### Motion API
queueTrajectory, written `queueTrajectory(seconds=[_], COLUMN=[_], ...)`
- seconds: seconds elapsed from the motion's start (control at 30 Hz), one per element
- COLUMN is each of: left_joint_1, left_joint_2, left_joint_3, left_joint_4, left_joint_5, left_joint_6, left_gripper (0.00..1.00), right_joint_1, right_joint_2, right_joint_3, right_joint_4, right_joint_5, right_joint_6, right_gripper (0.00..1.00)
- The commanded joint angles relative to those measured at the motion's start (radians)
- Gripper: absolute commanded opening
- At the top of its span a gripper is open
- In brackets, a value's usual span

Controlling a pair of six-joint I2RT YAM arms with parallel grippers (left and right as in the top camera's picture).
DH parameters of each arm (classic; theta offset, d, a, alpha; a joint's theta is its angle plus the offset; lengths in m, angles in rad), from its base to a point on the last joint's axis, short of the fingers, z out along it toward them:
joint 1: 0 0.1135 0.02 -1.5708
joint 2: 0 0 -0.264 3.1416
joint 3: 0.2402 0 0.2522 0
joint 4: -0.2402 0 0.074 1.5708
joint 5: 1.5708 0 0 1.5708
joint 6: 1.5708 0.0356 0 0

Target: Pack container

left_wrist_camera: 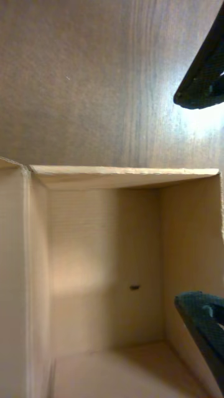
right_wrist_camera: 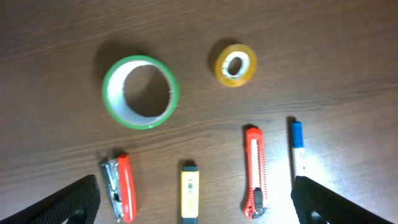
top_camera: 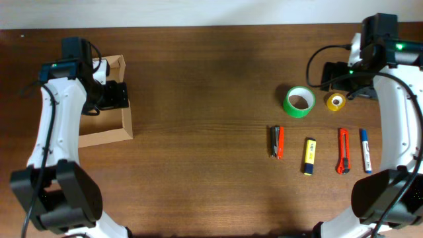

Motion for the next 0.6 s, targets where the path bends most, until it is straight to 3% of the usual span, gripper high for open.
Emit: queueTrajectory(seconds=[0.0, 0.17, 0.2, 0.3, 0.57], left_joint_1=[0.002, 0.002, 0.002, -0.009, -0.074], left_joint_2=[0.004, 0.03, 0.04, 0.083, 0.199], left_joint_3=[0.005, 0.005, 0.005, 0.005, 0.005], left_joint_4=[-0.008, -0.015, -0.017, -0.017, 0.011], left_joint_5=[0.033, 0.033, 0.034, 0.042, 0.039], left_joint_6=[-0.029, -0.031, -0.032, -0.035, -0.039], left_gripper=[0.92, 0.89, 0.84, 0.81, 0.8], right_joint_1=[-0.025, -0.034, -0.034, -0.034, -0.034], right_joint_2=[0.003, 0.003, 0.003, 0.003, 0.003], right_joint_3=[0.025, 0.025, 0.025, 0.025, 0.025], right_joint_4=[0.001, 0.004, 0.006, 0.01, 0.01], right_joint_5=[0.038, 0.037, 0.037, 0.034, 0.034], right_joint_6=[0.031, 0.055, 0.057, 0.057, 0.057], right_gripper=[0.99, 0.99, 0.99, 0.99, 0.99])
